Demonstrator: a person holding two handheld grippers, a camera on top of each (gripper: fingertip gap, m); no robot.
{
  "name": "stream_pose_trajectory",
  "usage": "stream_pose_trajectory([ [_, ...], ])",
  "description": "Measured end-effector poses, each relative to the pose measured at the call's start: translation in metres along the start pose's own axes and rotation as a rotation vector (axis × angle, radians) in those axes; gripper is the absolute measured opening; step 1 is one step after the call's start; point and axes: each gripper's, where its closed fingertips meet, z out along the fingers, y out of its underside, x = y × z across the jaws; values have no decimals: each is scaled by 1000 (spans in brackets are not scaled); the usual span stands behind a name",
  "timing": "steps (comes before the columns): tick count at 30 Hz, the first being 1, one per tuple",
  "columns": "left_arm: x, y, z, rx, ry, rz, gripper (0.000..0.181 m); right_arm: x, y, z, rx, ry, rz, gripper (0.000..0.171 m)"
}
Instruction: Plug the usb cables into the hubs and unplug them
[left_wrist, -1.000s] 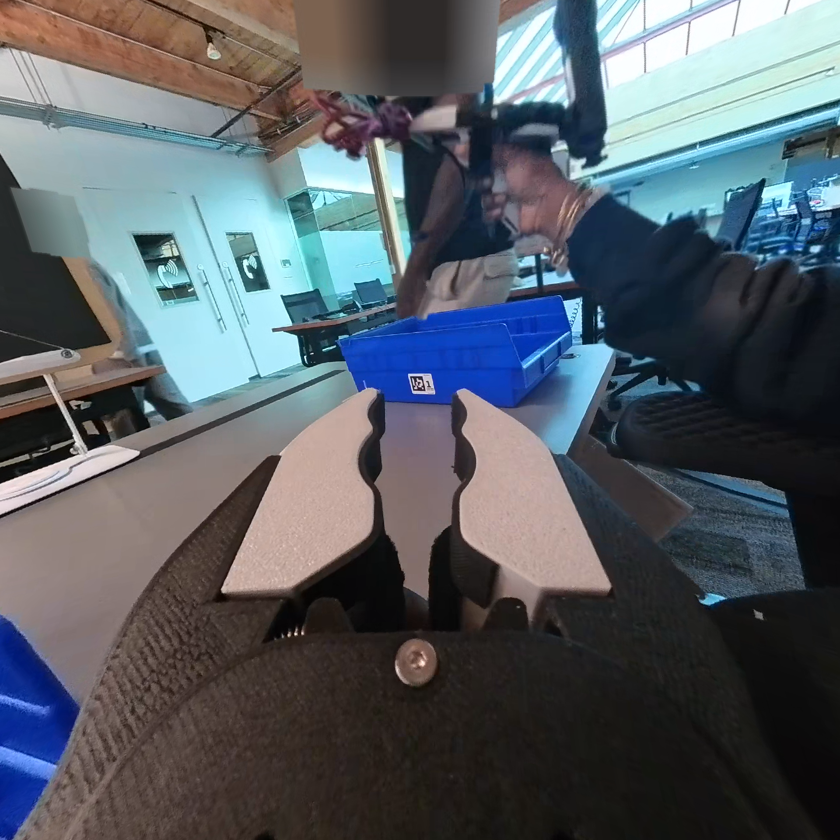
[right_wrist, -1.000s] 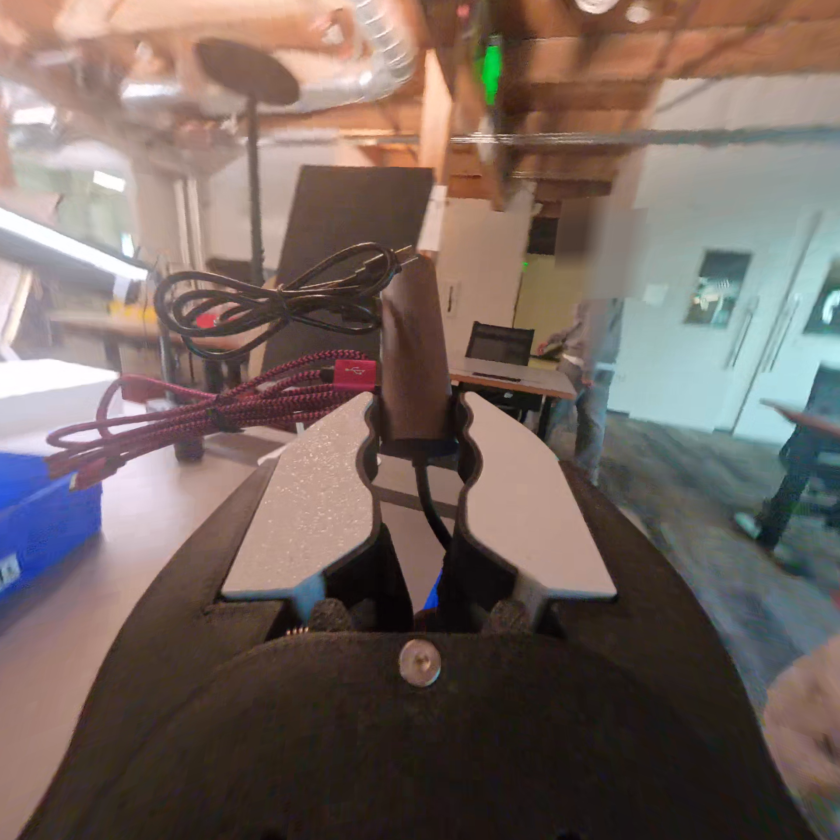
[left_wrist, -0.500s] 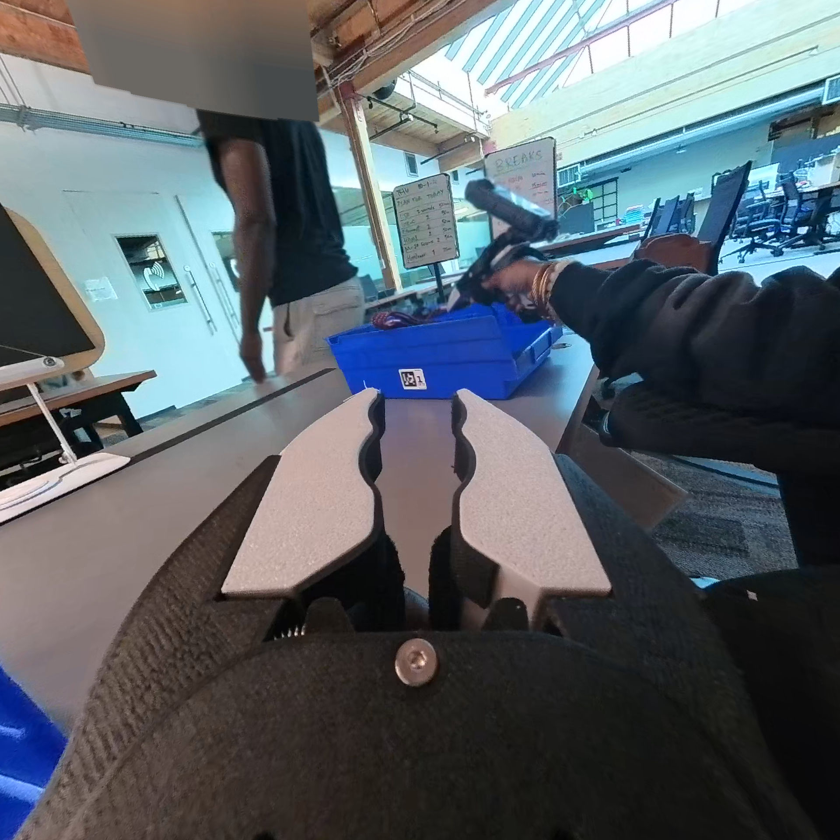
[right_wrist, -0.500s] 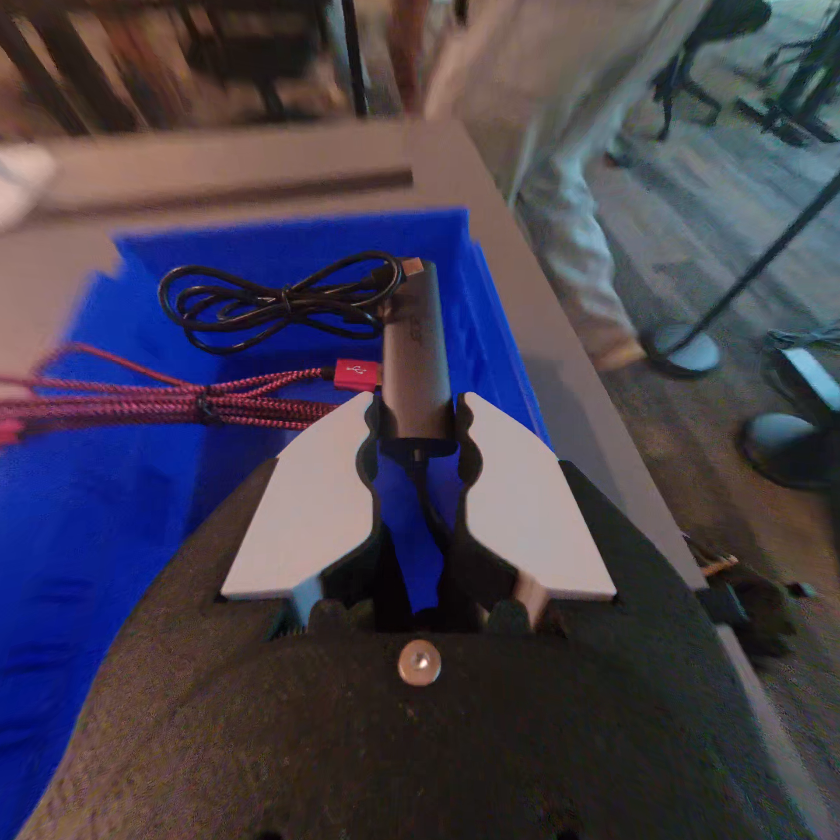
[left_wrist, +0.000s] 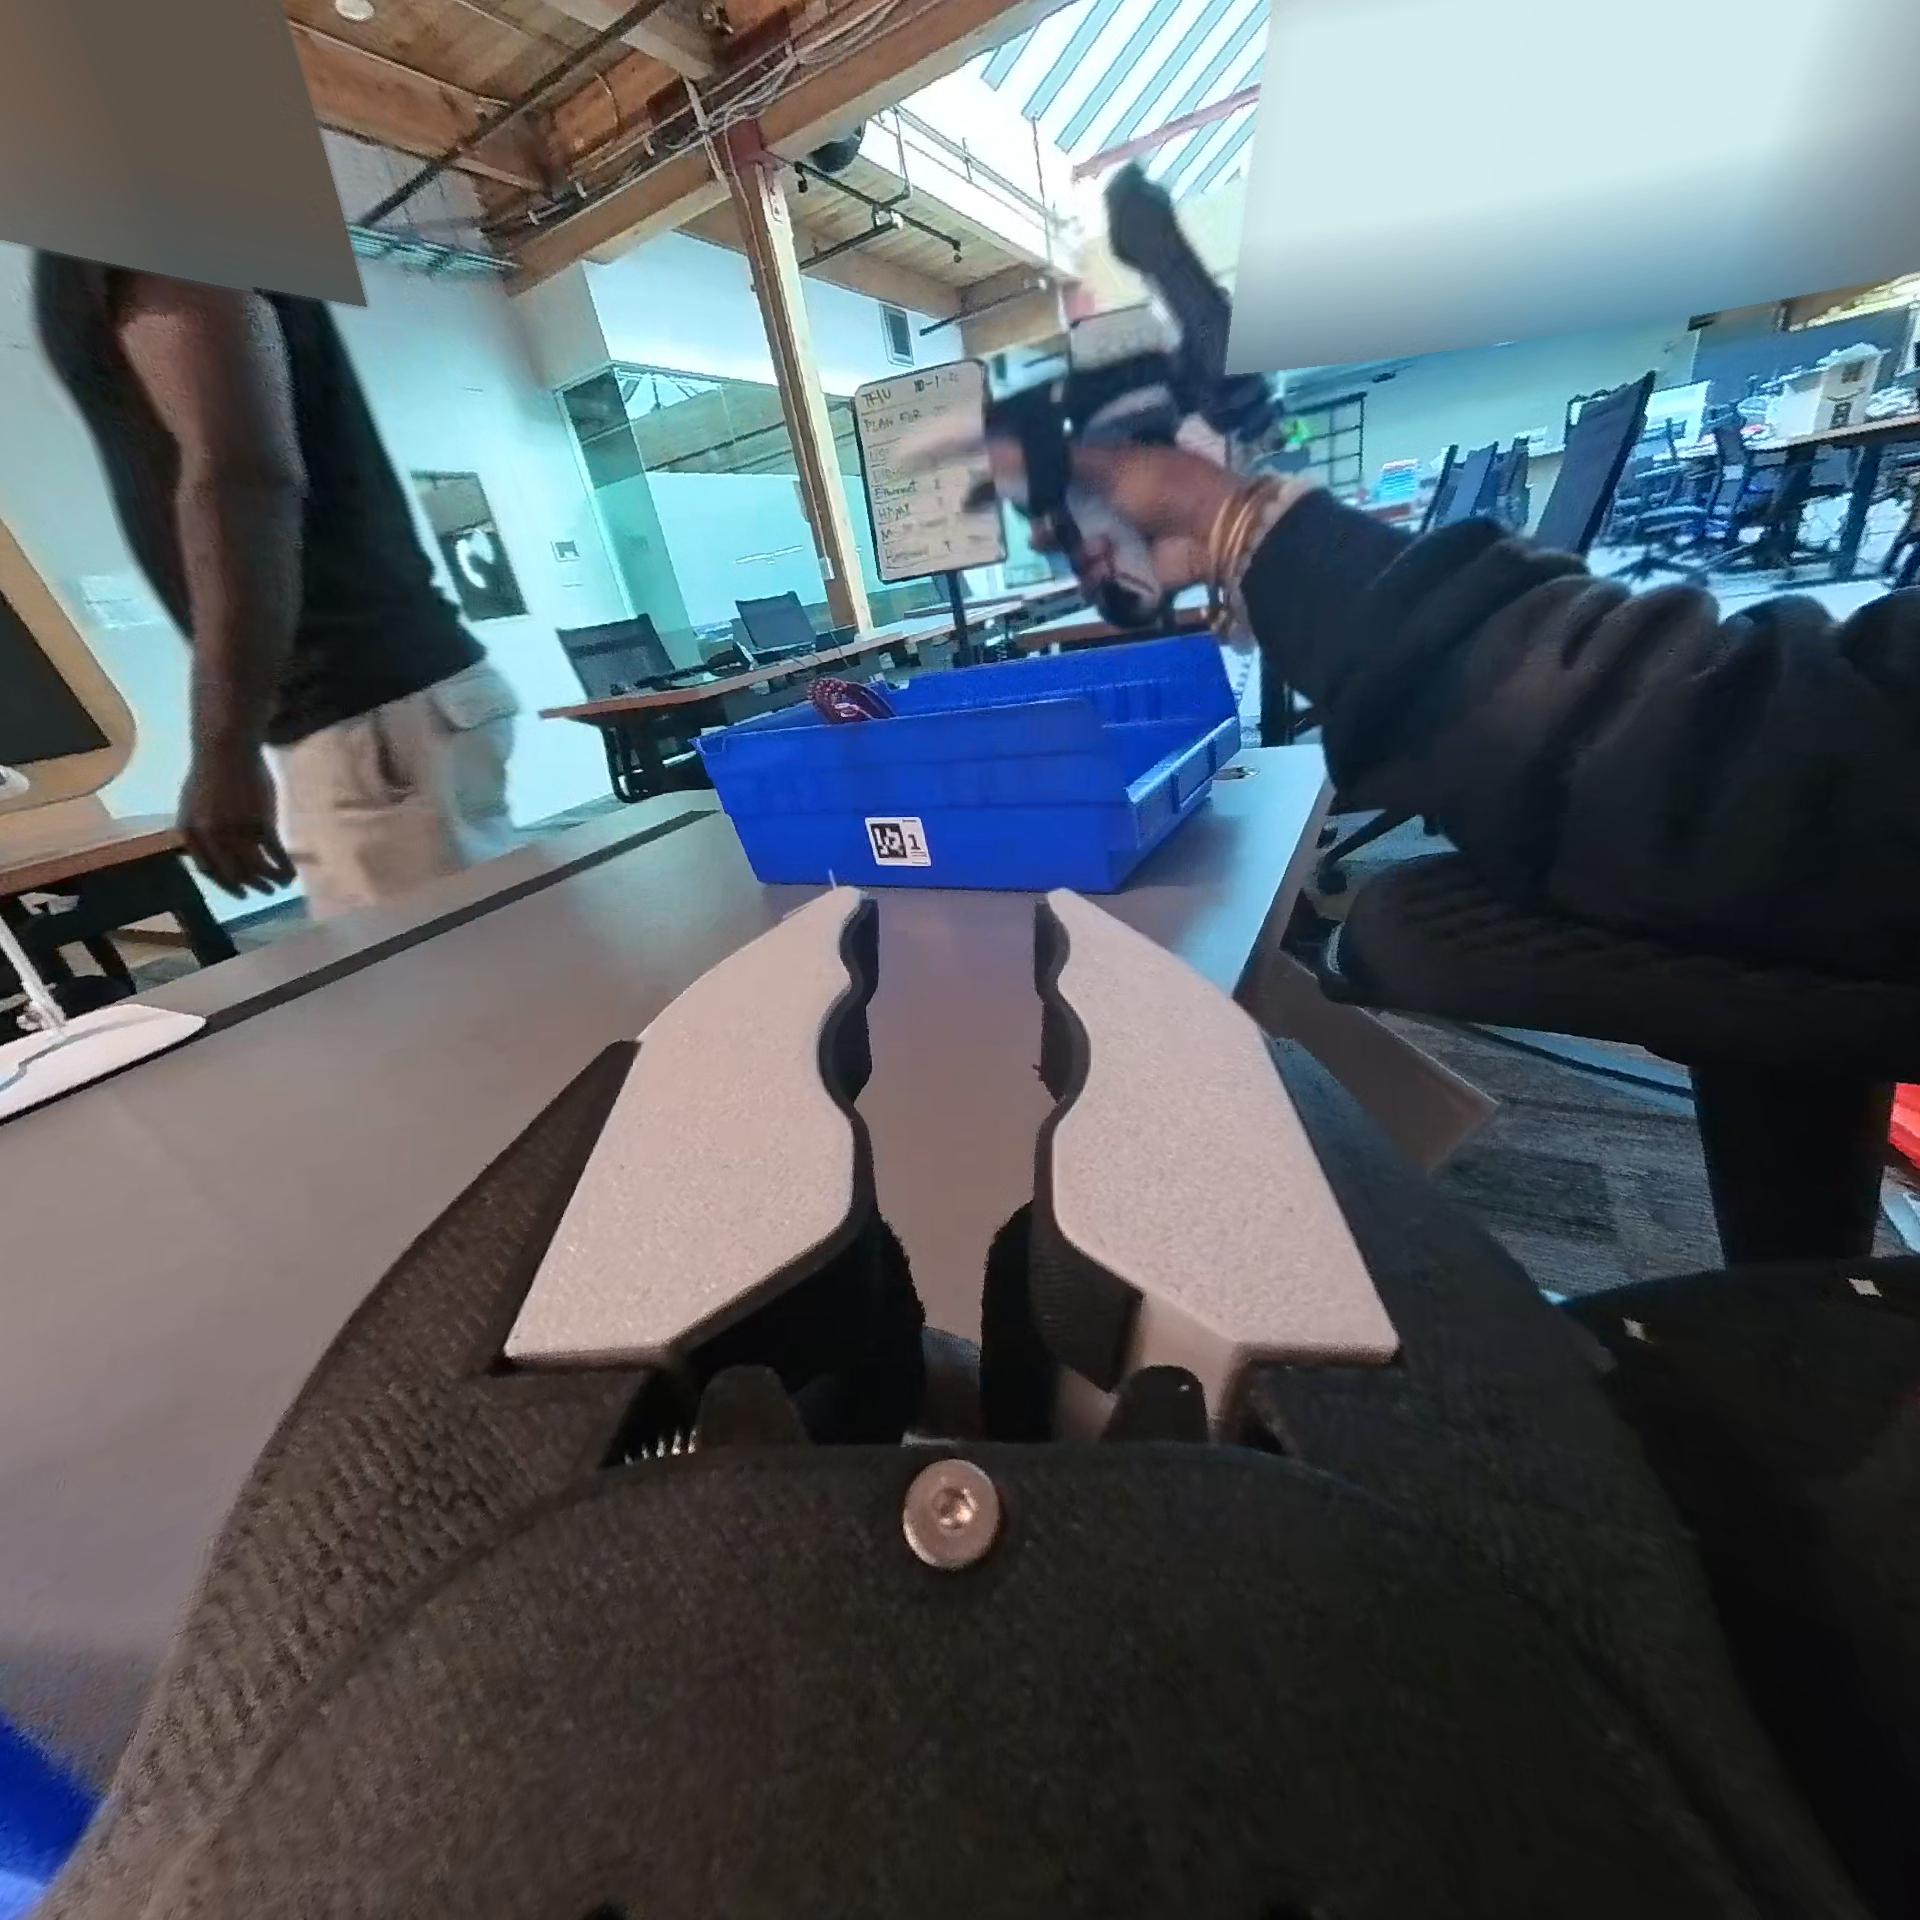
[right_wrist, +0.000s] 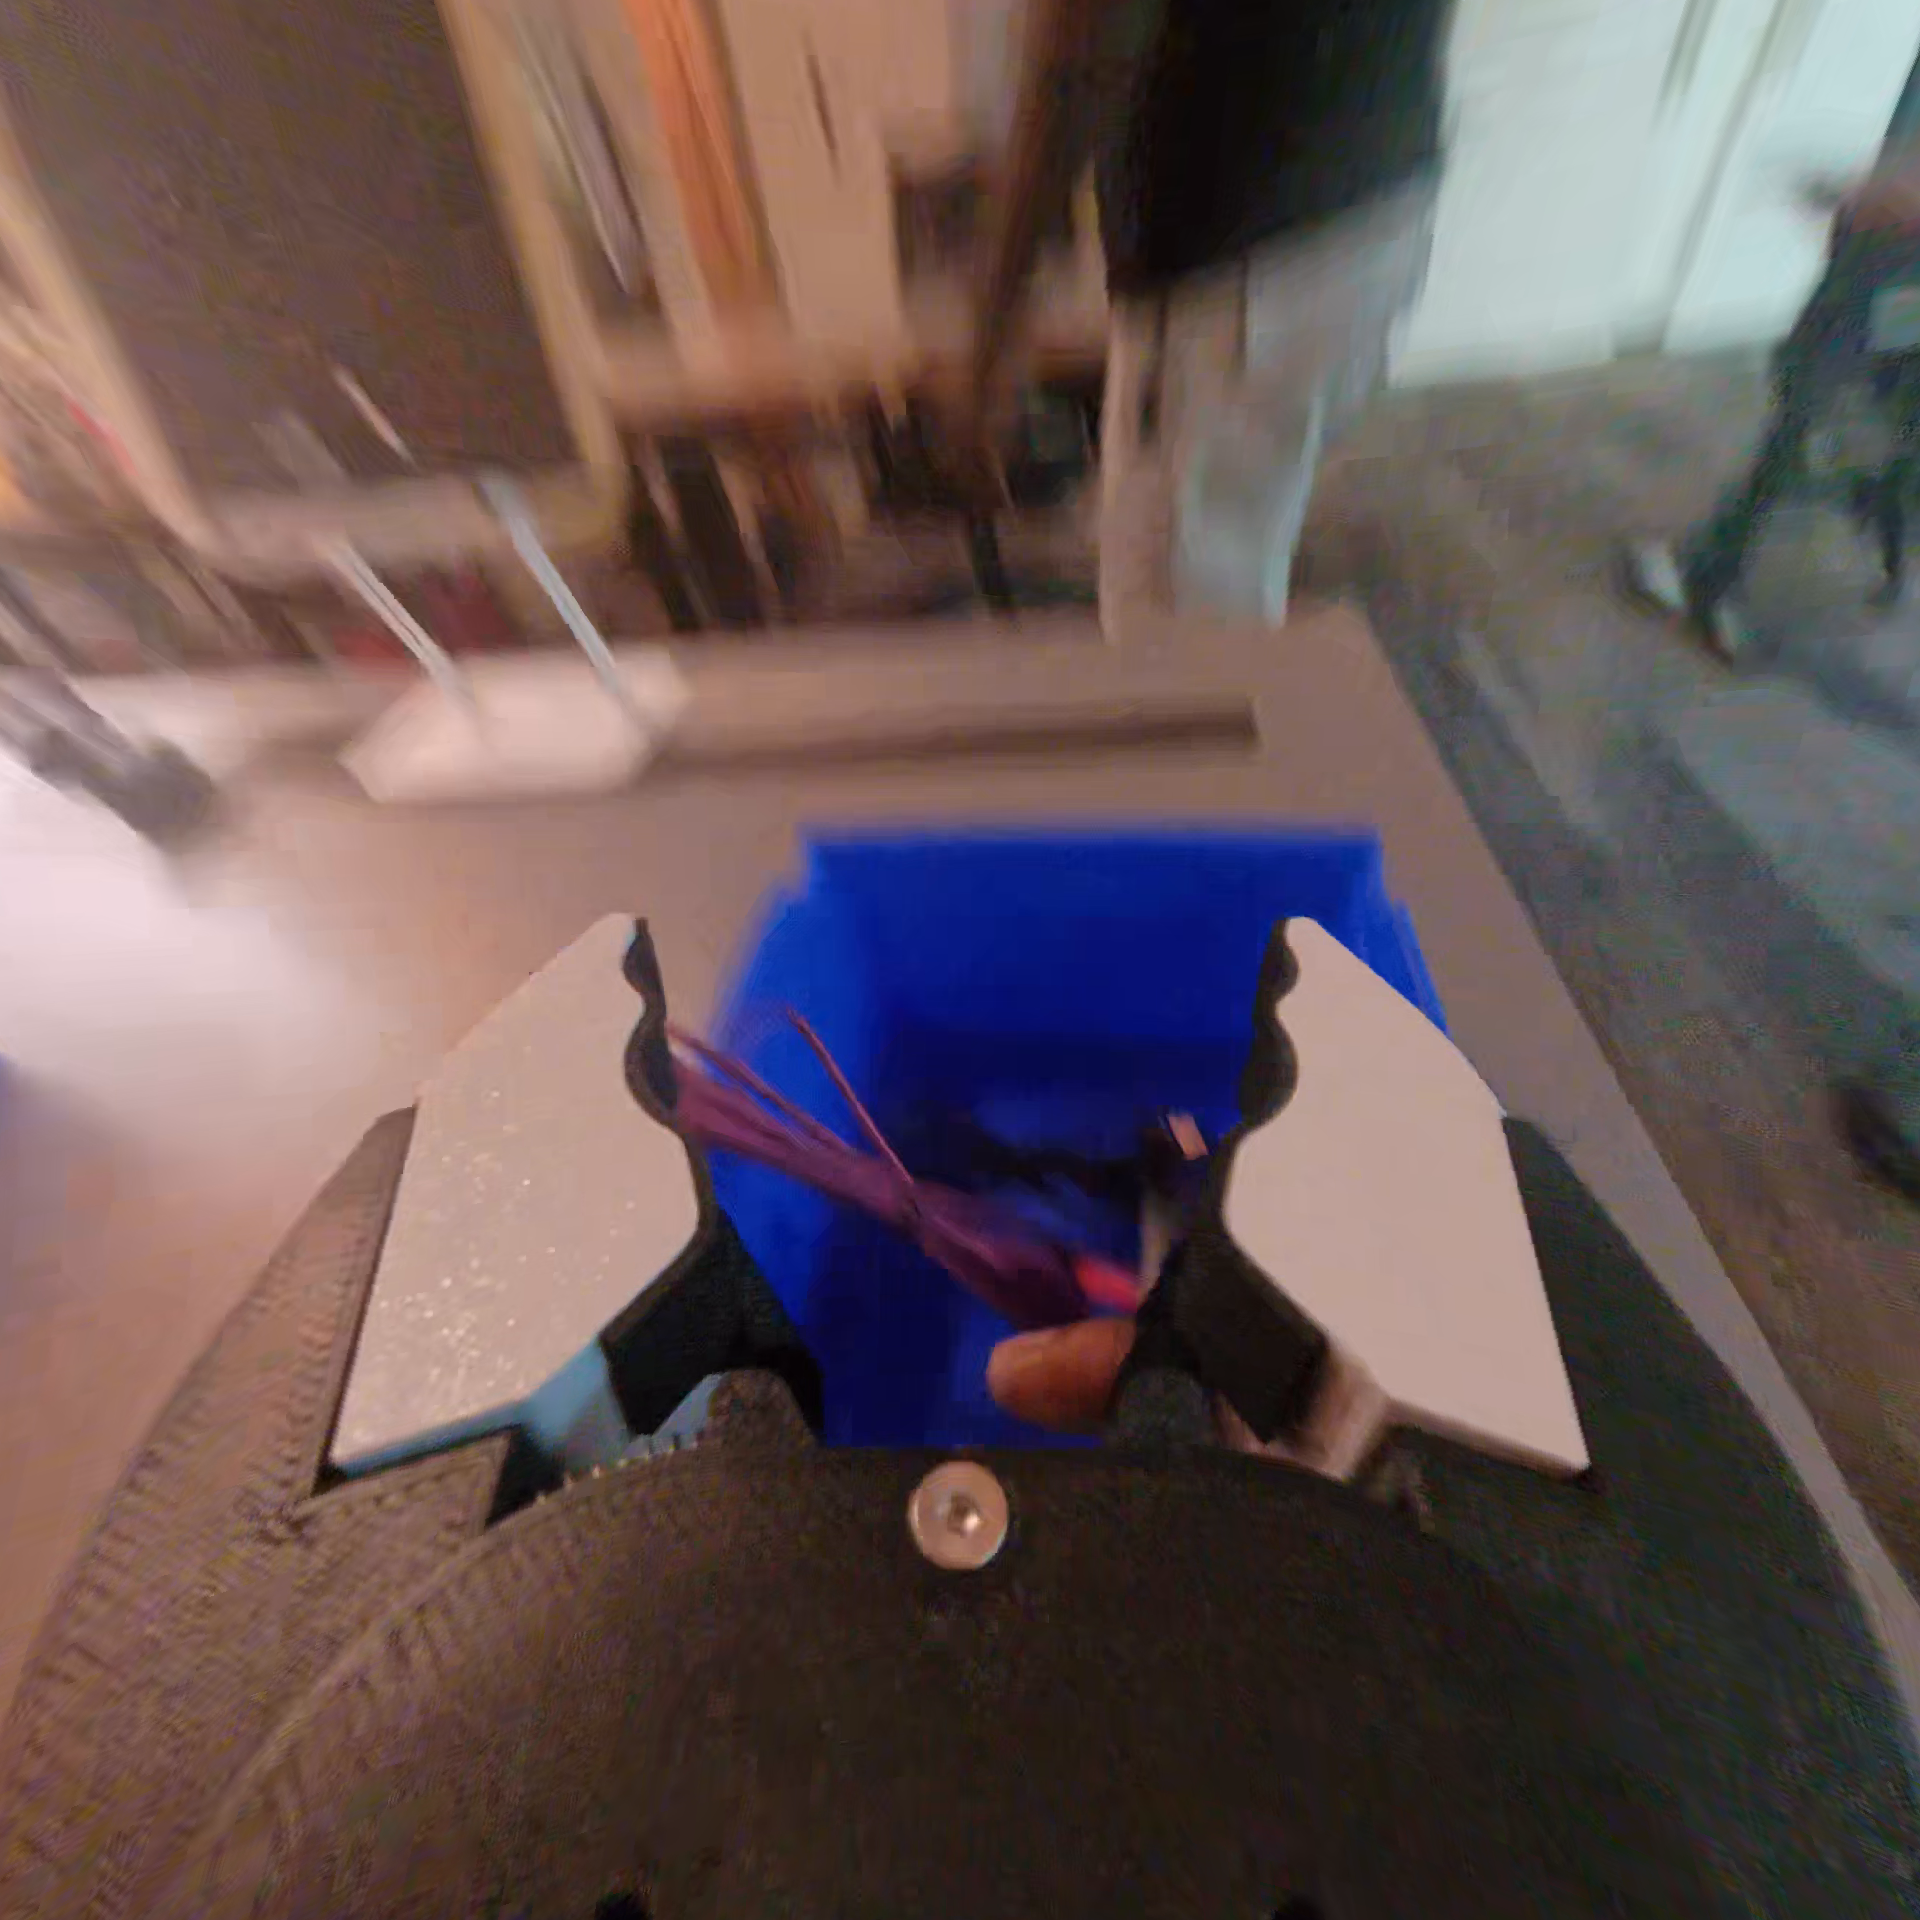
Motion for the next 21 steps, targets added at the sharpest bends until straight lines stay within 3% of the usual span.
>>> stream_pose_trajectory([
  [3,6,2,2,-15,39,-16,35,-44,-79,-51,413,-168,48,107],
  [5,10,-2,3,-12,66,-33,44,-75,-105,-82,565,-298,-12,94],
  [8,8,-24,2,21,101,-105,58,-116,-125,-118,685,-424,-144,97],
  [11,-3,-52,-2,-39,186,-168,70,-164,-113,-142,612,-604,-340,99],
  [16,-77,-80,-34,-400,181,-227,80,-216,-76,-175,484,-831,-635,111],
  [18,-123,-67,-57,-627,125,-185,79,-228,-67,-184,471,-882,-694,113],
  [21,-215,-25,-98,-985,-125,-164,78,-237,-58,-192,451,-942,-738,113],
])
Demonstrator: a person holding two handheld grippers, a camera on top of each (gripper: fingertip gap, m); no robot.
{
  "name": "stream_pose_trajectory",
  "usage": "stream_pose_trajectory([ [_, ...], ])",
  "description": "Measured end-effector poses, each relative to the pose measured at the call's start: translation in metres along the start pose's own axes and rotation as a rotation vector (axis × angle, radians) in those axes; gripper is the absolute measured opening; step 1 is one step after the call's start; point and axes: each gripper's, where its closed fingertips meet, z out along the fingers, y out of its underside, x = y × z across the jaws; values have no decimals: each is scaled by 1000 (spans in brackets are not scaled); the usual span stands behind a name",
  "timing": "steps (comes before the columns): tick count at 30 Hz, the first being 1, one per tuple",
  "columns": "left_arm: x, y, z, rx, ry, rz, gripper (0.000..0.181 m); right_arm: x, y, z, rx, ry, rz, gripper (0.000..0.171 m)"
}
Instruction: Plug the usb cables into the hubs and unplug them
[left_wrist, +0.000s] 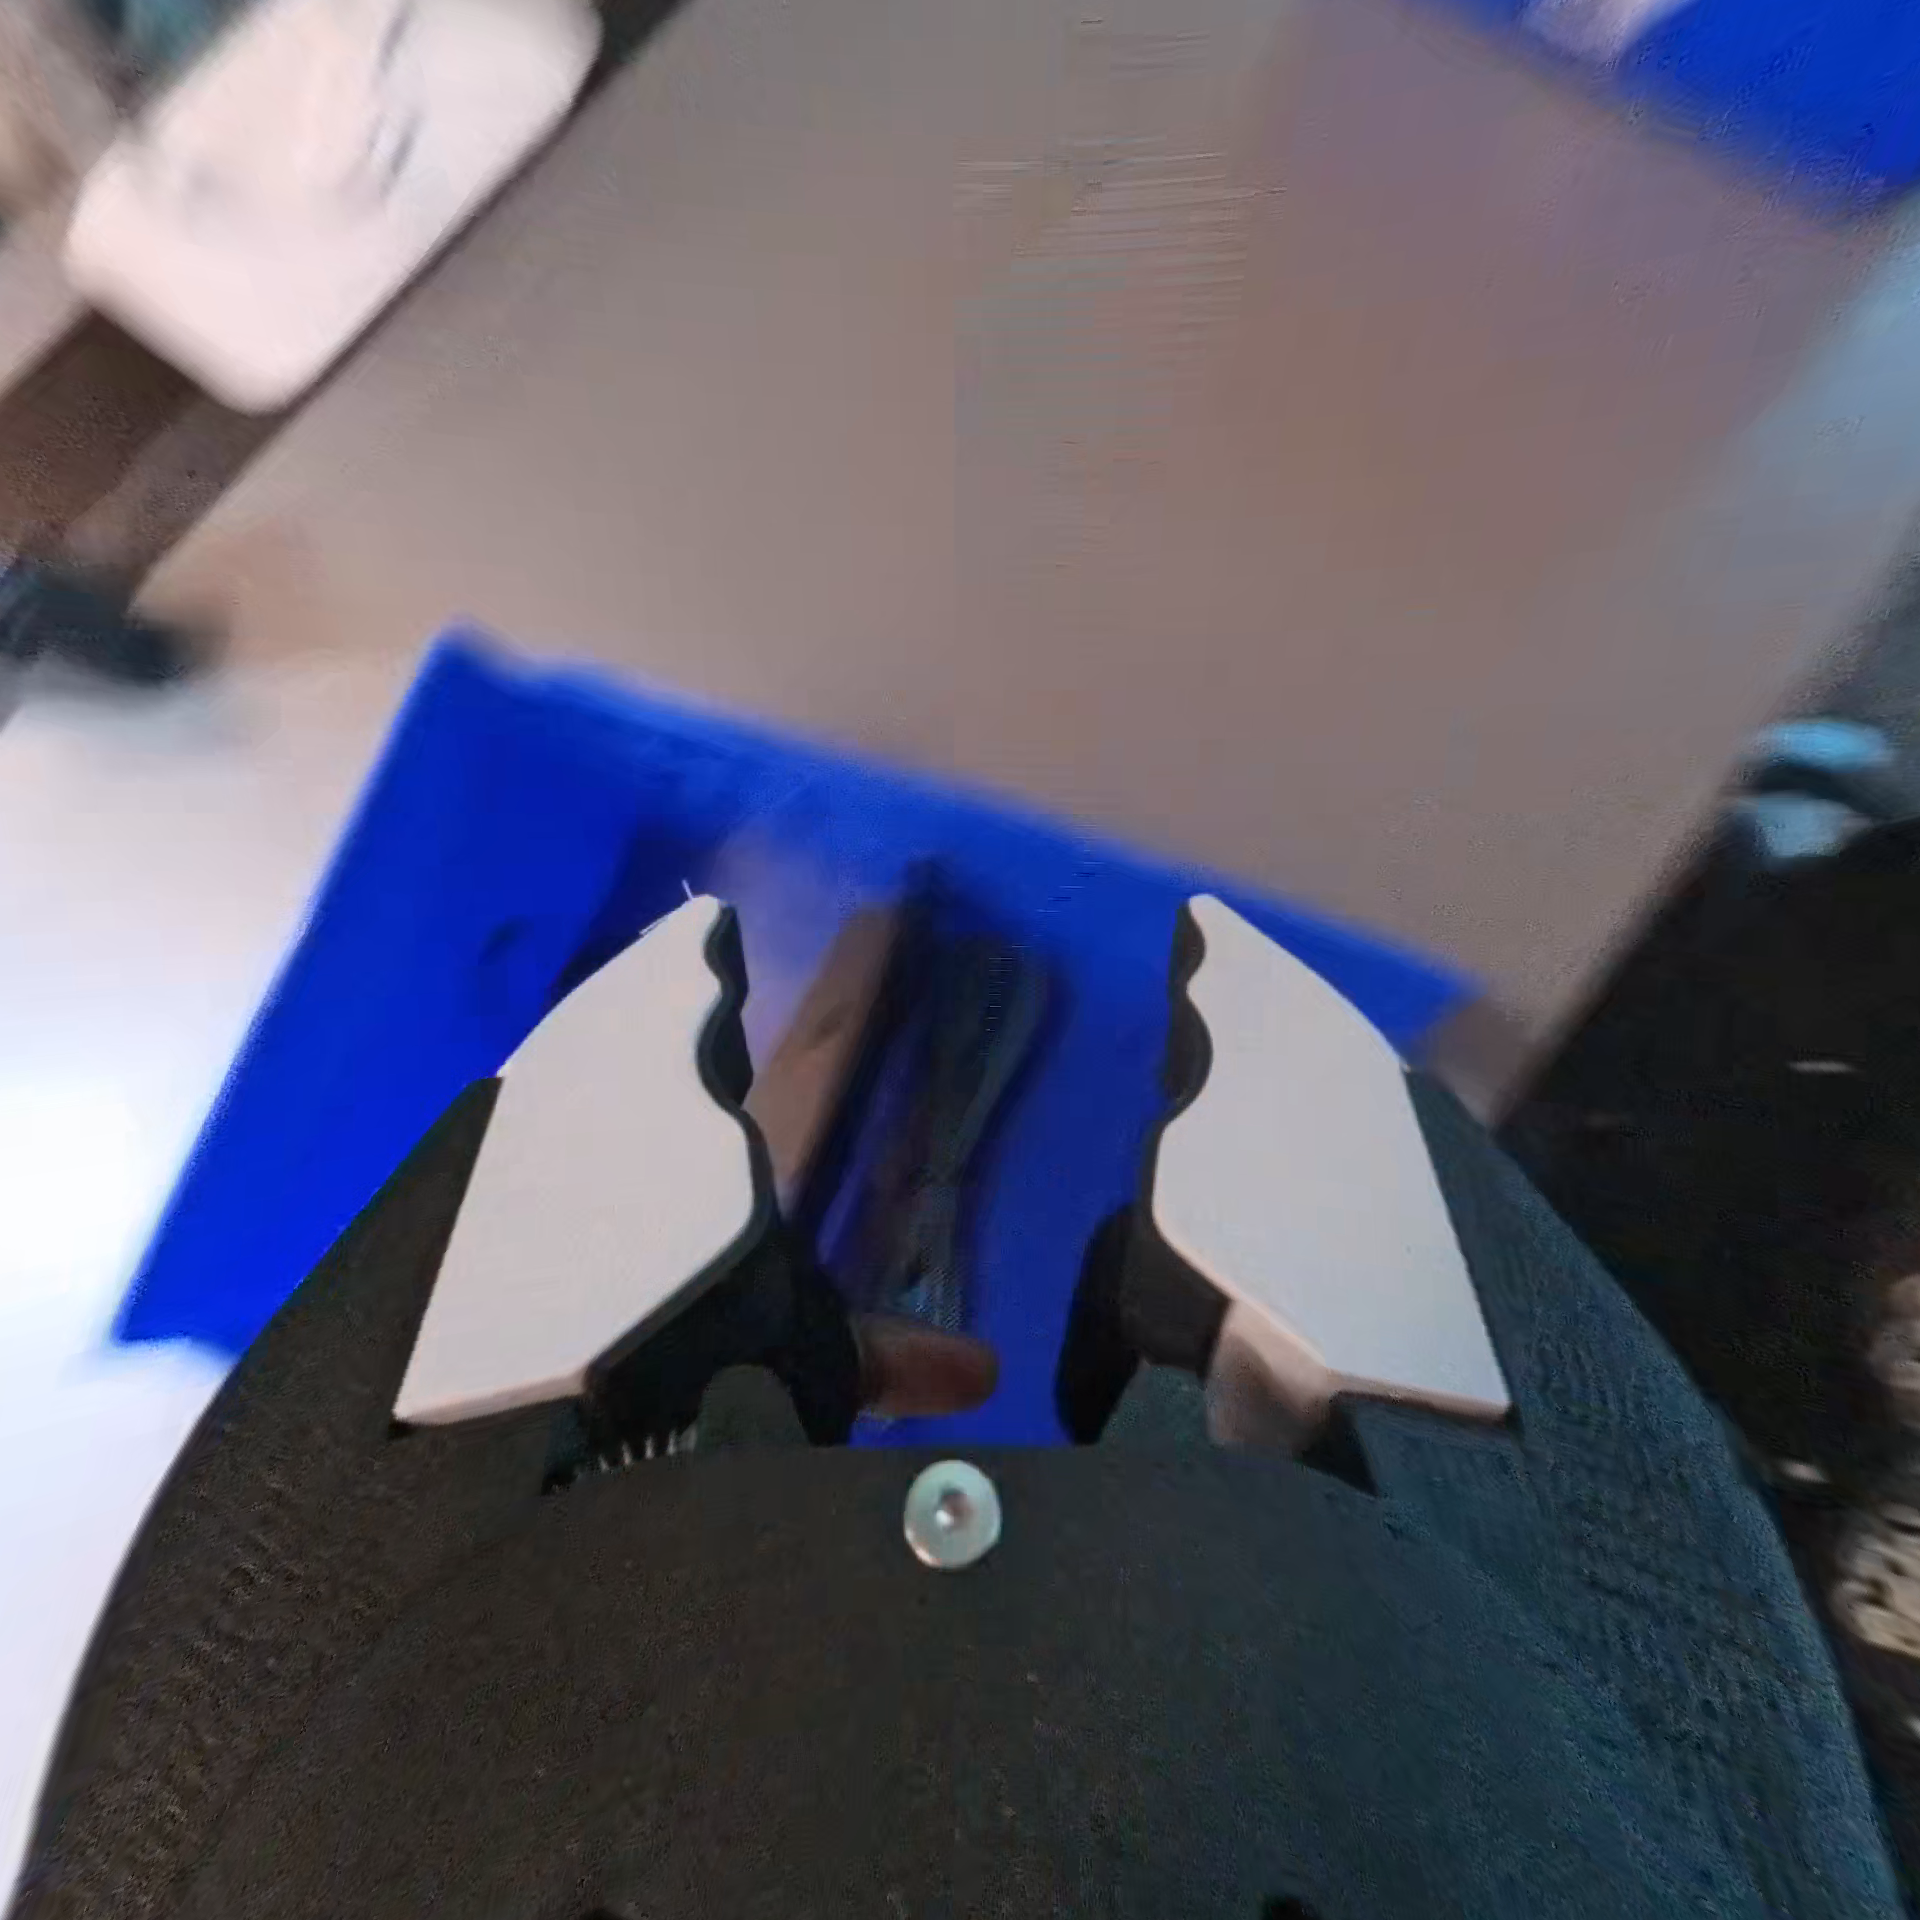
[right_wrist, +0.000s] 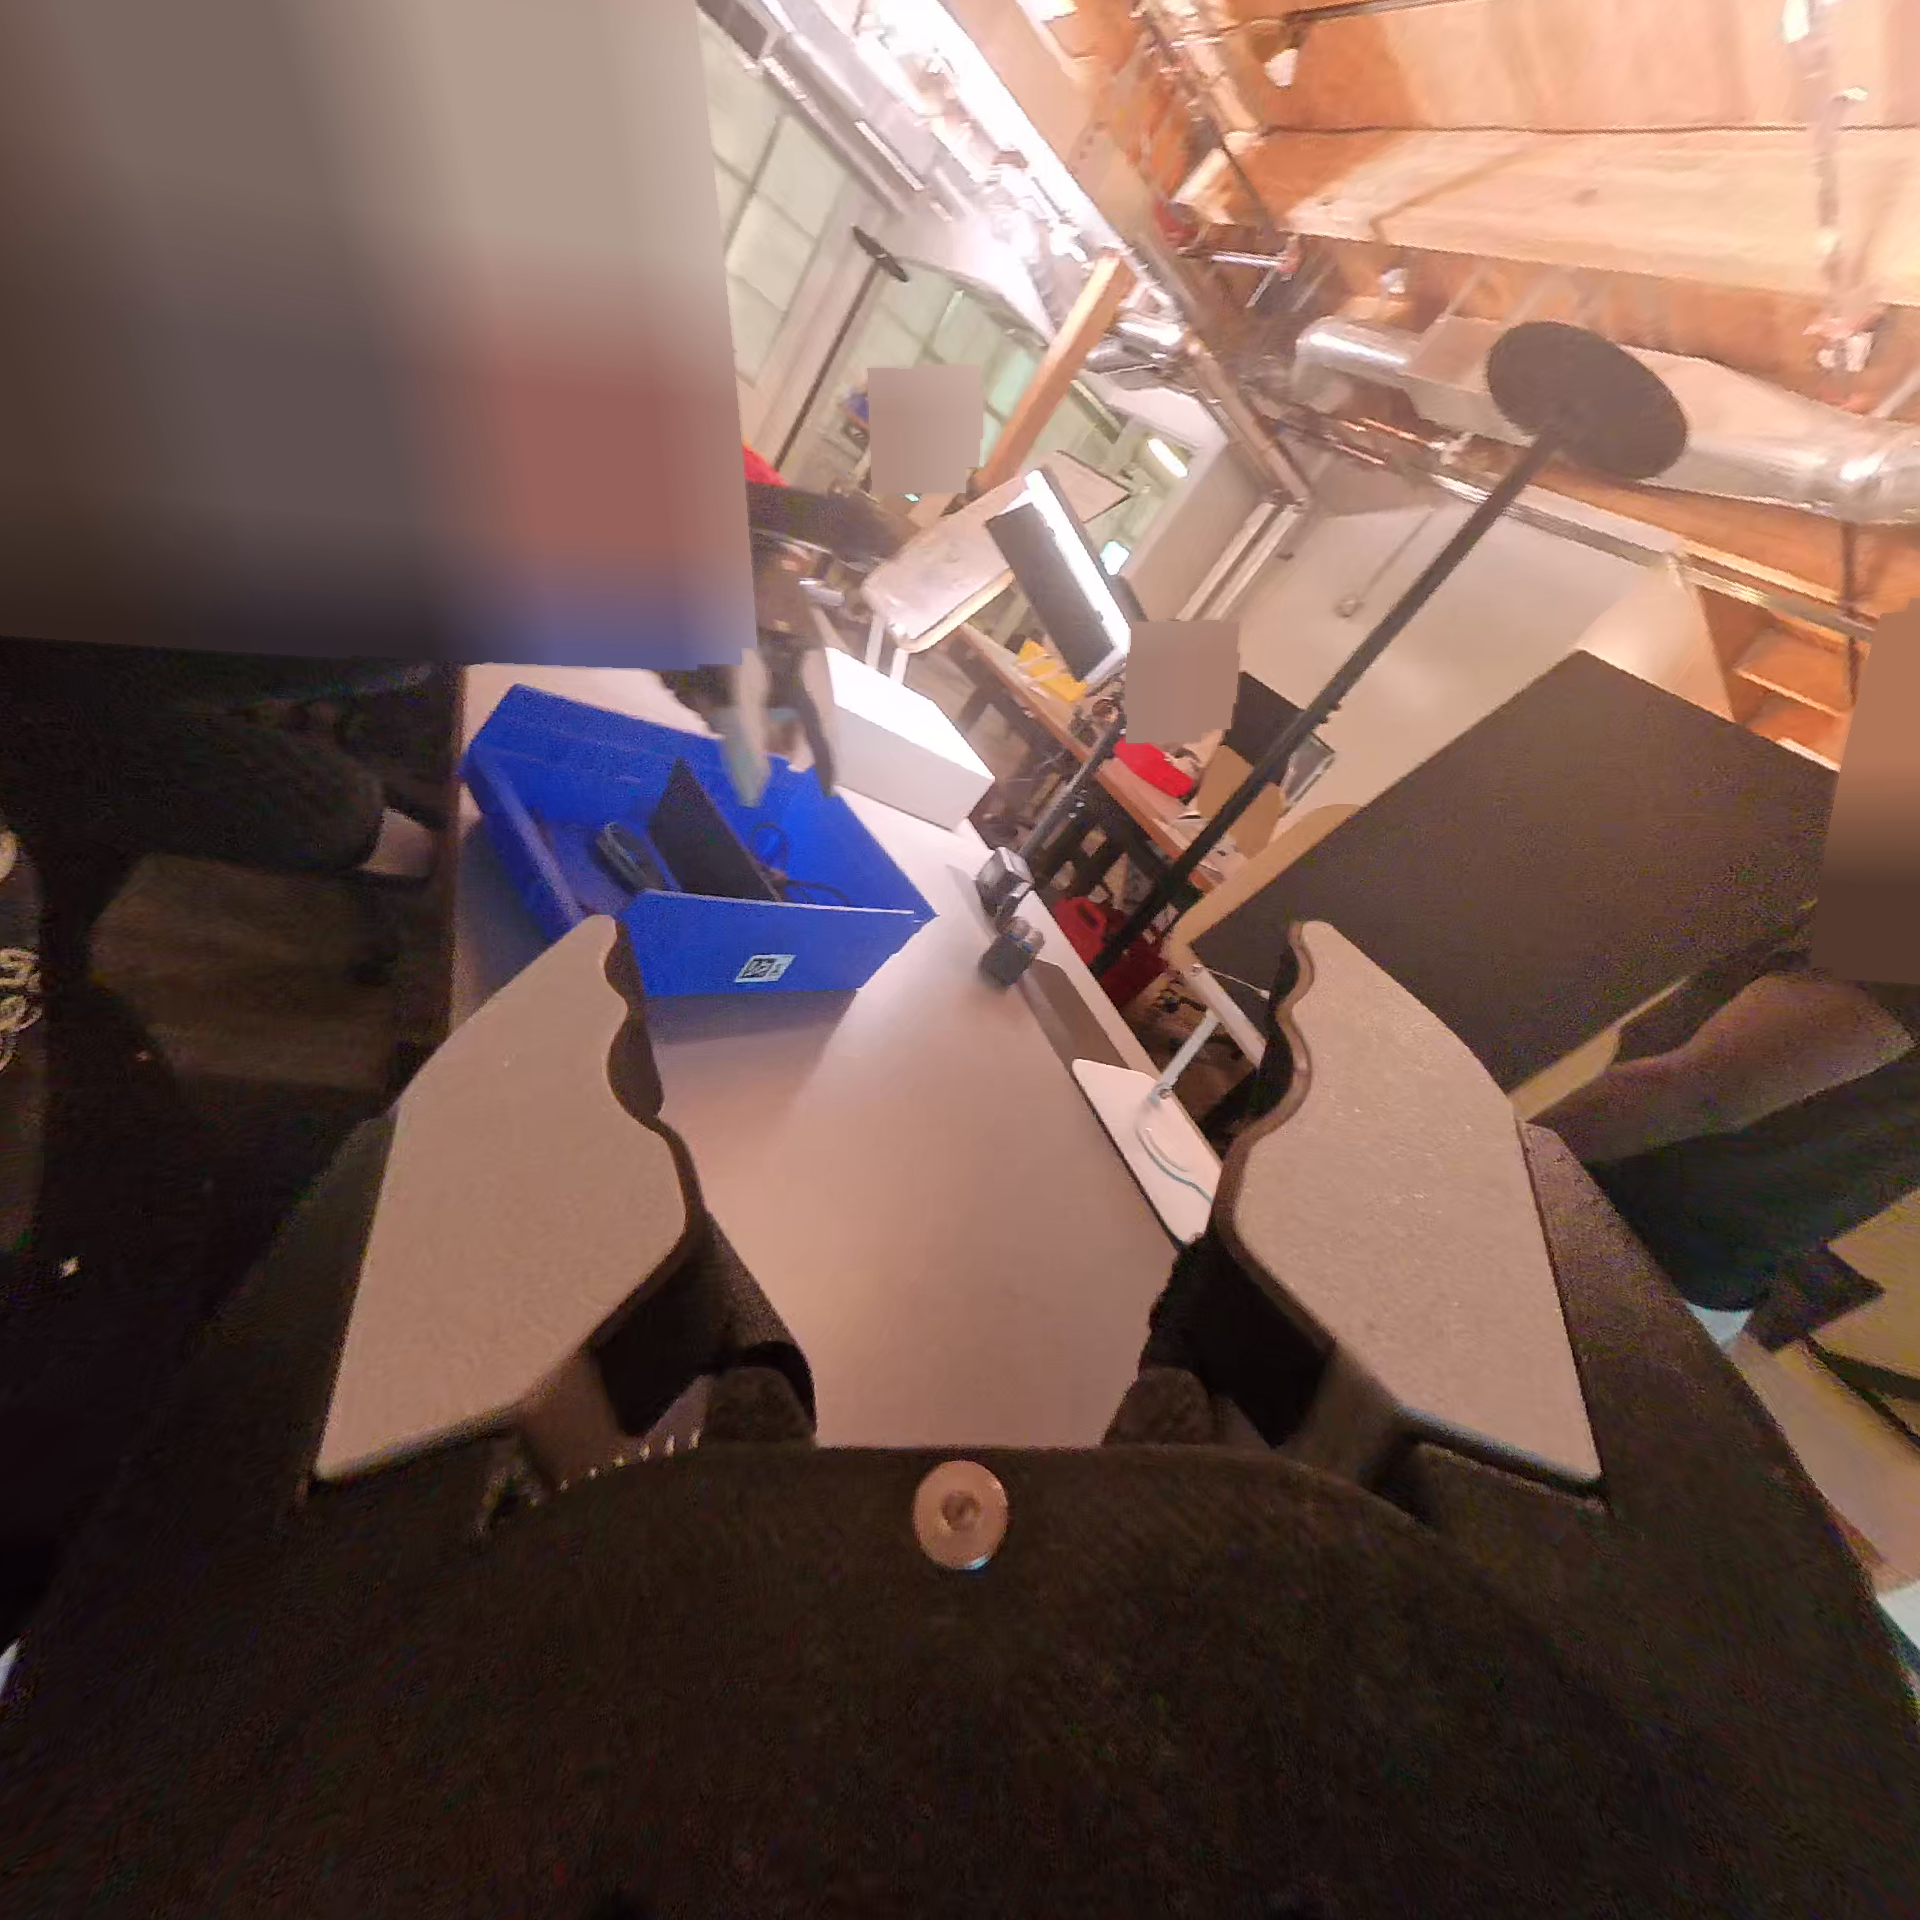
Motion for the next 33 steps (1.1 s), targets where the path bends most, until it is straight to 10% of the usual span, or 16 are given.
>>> stream_pose_trajectory([
  [4,-95,74,31,-421,-176,-194,77,-3,4,1,-23,-20,-10,113],
  [11,-147,144,66,-669,-273,-329,76,-4,5,4,-11,-42,-7,111],
  [17,-144,155,58,-737,-274,-281,21,-5,12,11,-52,-48,-26,109],
  [25,-115,14,-26,-113,-491,-103,17,-8,3,20,2,-69,7,104],
  [33,23,-113,-113,699,-487,206,17,-27,6,49,-26,-155,43,89],
])
